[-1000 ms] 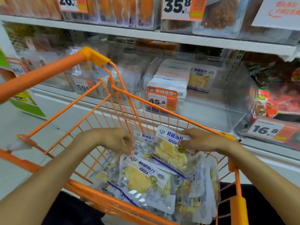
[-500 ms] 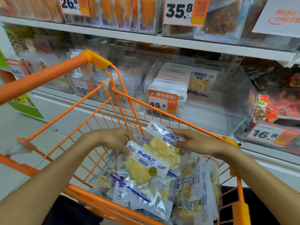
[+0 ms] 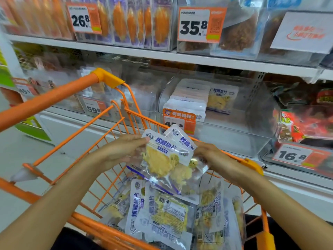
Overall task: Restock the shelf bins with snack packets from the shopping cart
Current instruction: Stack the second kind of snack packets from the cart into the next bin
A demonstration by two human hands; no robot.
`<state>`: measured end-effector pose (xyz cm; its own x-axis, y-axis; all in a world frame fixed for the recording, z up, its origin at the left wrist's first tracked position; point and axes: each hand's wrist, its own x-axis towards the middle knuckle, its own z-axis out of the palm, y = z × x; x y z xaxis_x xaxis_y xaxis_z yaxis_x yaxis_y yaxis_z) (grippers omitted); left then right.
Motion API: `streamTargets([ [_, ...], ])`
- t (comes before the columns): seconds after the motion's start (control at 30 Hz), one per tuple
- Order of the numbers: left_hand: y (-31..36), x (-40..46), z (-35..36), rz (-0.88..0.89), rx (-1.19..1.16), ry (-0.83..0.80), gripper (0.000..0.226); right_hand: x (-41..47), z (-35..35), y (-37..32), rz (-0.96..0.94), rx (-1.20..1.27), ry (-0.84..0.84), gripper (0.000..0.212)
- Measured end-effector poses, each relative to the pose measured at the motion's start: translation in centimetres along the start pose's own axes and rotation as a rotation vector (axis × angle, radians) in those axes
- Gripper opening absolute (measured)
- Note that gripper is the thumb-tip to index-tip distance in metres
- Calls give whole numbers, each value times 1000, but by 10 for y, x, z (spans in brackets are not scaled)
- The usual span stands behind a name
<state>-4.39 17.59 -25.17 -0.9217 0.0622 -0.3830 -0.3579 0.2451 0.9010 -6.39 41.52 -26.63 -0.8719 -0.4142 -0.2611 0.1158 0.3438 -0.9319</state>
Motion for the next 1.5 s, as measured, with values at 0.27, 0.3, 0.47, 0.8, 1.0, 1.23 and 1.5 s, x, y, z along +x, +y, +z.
streamTargets([
  [0.27, 13, 1, -17, 119, 59, 302, 20, -22, -19, -20, -454, -653, 487, 18],
  [0.3, 14, 0, -21, 142, 44, 339, 20, -24, -23, -24, -489, -583, 536, 18],
  [0.47, 11, 3, -25, 223, 91, 365, 22, -21, -33, -37, -403, -216, 417, 24],
  [0.8, 14, 7, 21, 313, 205, 294, 23, 3, 8, -39, -44, 472, 59, 48],
  [1.0, 21, -2, 2, 328, 191, 152, 18, 9, 8, -7, 66, 320, -33, 40],
  [1.23, 23, -14, -32, 223, 391, 56, 7, 13, 37, 35, 182, -948, -520, 38],
  [1.5, 9, -3, -38, 25, 579, 54, 21, 9, 22, 12, -8, -1072, -174, 36],
])
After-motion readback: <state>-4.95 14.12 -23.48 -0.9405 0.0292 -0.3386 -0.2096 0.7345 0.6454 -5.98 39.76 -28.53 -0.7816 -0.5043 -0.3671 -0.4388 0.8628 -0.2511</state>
